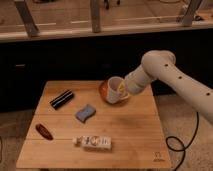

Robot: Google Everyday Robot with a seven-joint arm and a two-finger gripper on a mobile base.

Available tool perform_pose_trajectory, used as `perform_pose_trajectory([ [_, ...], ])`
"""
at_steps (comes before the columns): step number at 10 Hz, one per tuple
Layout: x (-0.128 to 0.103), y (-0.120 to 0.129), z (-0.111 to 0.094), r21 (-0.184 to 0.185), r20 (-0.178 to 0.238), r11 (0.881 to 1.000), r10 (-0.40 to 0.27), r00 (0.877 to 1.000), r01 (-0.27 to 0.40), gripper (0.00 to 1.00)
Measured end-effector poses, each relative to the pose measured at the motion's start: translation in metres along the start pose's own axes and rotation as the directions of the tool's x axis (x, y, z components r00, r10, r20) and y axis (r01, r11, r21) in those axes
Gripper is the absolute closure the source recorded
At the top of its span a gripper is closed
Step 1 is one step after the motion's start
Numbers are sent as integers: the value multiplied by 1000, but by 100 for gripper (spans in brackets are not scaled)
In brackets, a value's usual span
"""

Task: Place the ceramic cup in the ceramic bowl

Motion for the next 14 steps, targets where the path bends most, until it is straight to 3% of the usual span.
perform_pose_trajectory([
  [14, 33, -45, 36, 96, -70, 995, 13, 997, -6, 100],
])
